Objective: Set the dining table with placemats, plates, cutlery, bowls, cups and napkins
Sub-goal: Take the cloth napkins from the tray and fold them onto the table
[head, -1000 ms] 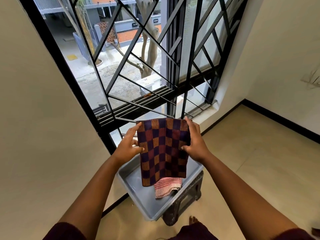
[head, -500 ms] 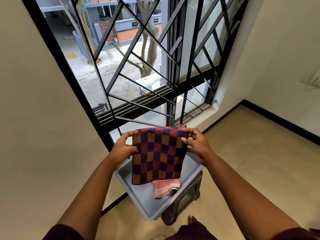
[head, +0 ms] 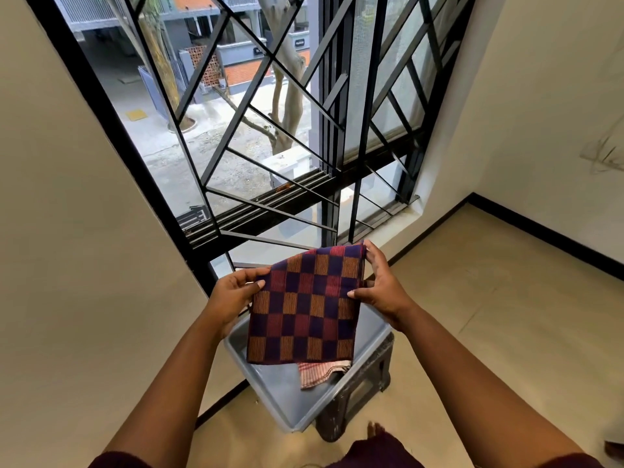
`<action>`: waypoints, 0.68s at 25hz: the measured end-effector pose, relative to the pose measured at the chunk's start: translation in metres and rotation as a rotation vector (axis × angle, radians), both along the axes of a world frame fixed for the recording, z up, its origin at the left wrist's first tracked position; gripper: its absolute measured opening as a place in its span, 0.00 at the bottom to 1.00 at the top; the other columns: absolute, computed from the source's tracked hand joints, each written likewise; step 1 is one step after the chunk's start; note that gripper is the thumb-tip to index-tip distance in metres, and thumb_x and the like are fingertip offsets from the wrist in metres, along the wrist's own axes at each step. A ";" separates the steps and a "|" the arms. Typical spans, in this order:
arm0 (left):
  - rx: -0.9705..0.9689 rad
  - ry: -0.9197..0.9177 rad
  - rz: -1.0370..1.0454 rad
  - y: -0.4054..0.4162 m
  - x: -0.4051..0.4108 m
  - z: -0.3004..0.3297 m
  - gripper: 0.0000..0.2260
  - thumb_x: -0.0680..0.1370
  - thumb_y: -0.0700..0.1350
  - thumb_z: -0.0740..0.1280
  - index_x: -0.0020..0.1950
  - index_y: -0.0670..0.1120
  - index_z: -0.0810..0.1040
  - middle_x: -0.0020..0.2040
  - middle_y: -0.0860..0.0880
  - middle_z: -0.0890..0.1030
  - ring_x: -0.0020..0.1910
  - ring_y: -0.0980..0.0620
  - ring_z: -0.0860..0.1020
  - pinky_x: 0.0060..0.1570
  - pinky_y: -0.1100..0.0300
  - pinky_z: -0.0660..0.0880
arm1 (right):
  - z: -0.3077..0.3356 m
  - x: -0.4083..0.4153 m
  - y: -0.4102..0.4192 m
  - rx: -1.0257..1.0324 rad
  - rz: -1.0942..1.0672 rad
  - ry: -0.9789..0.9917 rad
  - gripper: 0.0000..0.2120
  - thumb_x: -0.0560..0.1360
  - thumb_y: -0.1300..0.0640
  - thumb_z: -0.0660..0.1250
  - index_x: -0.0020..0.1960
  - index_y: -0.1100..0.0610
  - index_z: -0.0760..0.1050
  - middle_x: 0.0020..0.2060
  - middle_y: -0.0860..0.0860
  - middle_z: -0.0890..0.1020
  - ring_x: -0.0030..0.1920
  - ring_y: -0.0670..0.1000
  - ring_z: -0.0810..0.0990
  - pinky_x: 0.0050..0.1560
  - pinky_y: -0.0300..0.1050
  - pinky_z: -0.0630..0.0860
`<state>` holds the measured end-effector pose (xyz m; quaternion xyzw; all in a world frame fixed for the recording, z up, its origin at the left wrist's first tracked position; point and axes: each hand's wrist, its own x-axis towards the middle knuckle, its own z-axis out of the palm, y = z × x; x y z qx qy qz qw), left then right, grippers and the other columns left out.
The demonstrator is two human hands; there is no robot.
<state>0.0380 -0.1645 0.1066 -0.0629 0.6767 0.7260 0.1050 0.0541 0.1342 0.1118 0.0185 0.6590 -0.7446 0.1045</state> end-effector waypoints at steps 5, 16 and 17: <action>0.080 -0.006 0.049 0.002 0.001 -0.001 0.11 0.78 0.32 0.64 0.59 0.38 0.79 0.57 0.40 0.82 0.55 0.44 0.81 0.50 0.55 0.81 | 0.000 0.002 0.001 -0.187 -0.039 -0.015 0.32 0.74 0.76 0.61 0.67 0.45 0.69 0.72 0.45 0.65 0.63 0.58 0.74 0.45 0.49 0.80; 0.152 -0.003 0.043 0.007 0.000 0.007 0.11 0.77 0.32 0.65 0.58 0.37 0.79 0.54 0.40 0.83 0.53 0.45 0.82 0.49 0.55 0.81 | -0.010 0.003 -0.003 -0.116 -0.080 -0.108 0.17 0.74 0.76 0.62 0.54 0.60 0.80 0.60 0.61 0.79 0.52 0.56 0.82 0.46 0.47 0.82; 0.151 -0.004 0.046 0.006 0.000 0.009 0.11 0.77 0.32 0.65 0.58 0.37 0.79 0.53 0.40 0.83 0.53 0.45 0.82 0.49 0.55 0.81 | -0.011 0.003 -0.003 -0.072 -0.068 -0.108 0.16 0.75 0.76 0.61 0.53 0.61 0.80 0.59 0.61 0.80 0.51 0.55 0.82 0.48 0.46 0.82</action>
